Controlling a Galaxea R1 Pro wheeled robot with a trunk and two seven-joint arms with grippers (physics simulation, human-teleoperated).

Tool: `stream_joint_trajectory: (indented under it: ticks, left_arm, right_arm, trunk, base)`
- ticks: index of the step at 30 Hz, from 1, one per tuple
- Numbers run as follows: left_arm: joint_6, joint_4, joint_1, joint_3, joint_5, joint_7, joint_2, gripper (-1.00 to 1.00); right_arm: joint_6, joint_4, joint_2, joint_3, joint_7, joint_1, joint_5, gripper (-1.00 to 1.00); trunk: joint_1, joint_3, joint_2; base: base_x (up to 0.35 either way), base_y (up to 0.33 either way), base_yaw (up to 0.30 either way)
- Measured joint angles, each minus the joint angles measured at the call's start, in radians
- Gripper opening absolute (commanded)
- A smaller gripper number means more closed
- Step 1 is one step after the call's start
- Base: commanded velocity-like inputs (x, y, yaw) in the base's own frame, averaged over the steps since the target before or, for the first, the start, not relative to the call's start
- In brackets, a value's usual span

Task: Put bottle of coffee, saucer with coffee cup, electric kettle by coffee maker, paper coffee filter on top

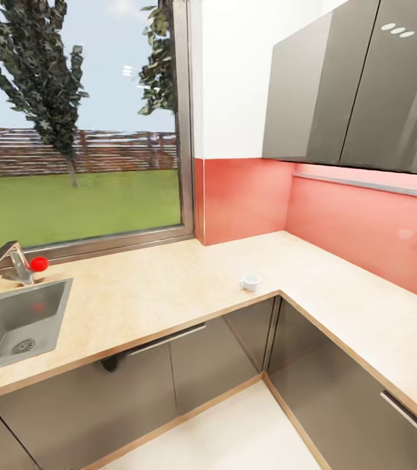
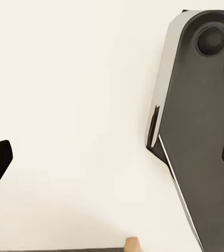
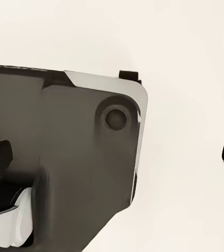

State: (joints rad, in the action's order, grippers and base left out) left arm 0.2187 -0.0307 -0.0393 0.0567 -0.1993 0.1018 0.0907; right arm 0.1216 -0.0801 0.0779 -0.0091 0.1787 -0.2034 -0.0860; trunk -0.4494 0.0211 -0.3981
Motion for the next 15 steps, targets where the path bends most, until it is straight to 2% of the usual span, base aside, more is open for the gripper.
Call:
stream_joint_trajectory:
  ticks: [15]
  left_arm:
    - [0.000,0.000,0.000,0.000,-0.001,0.000,0.000,1.00]
  right_arm:
    - [0.000,0.000,0.000,0.000,0.000,0.000,0.000,1.00]
  trunk:
    - [0.000,-0.010,-0.001]
  base:
    - [0.000,0.000,0.270]
